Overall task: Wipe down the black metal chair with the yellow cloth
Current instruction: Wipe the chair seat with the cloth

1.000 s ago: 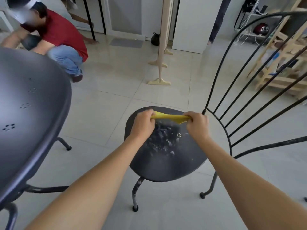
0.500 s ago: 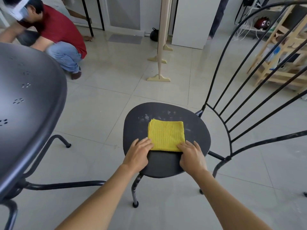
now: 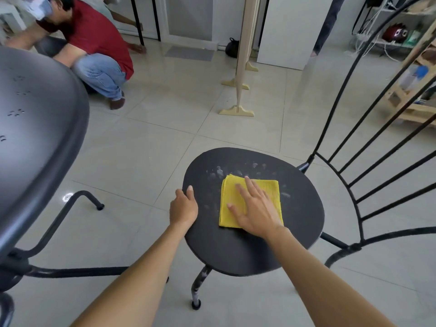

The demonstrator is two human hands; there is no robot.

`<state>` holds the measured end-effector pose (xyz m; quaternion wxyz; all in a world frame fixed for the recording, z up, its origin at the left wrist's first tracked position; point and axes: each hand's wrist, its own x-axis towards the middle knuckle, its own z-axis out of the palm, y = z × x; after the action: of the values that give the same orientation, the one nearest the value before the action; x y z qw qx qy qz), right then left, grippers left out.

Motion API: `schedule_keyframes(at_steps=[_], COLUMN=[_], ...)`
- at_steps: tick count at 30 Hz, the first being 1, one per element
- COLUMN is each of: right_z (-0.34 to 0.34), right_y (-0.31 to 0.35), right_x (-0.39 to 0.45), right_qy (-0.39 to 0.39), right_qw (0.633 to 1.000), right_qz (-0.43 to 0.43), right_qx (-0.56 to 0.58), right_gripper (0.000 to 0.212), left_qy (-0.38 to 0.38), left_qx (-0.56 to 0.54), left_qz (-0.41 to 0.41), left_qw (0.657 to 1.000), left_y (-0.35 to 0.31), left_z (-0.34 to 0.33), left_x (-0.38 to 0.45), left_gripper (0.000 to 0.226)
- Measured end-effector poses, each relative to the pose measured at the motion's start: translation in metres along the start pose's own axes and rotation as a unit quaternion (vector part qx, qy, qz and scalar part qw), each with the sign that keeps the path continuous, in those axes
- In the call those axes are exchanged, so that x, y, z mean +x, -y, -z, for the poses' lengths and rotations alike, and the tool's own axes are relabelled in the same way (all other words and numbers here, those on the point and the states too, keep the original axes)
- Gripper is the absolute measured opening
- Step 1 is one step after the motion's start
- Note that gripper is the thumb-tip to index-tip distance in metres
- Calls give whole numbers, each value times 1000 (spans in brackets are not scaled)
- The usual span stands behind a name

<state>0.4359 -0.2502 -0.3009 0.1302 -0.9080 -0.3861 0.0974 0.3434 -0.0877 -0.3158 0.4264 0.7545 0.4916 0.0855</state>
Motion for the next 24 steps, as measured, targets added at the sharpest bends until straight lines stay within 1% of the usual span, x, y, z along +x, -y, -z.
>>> schedule_keyframes(at_steps=[3, 8, 11, 14, 19, 24], right_z=[-16, -20, -11, -4, -11, -23], right_y=[-1, -13, -37, -53, -31, 13], right_x=[-2, 1, 5, 19, 62, 59], right_qy=[30, 16, -3, 2, 13, 28], right_qw=[999, 998, 997, 995, 994, 997], right_qz=[-1, -1, -36, -58, -72, -35], right_qx=[-34, -55, -66, -84, -84, -64], right_gripper=[73, 73, 77, 79, 67, 67], left_qy=[-1, 0, -2, 0, -1, 9], left_qx=[10, 16, 15, -2, -23, -34], left_qz=[-19, -31, -28, -28, -35, -39], left_qw=[1000, 999, 1000, 1000, 999, 999], left_y=[9, 10, 11, 13, 16, 16], left_z=[3, 4, 3, 1, -1, 0], left_x=[-2, 2, 2, 6, 10, 13], left_gripper=[54, 56, 56, 55, 55, 58])
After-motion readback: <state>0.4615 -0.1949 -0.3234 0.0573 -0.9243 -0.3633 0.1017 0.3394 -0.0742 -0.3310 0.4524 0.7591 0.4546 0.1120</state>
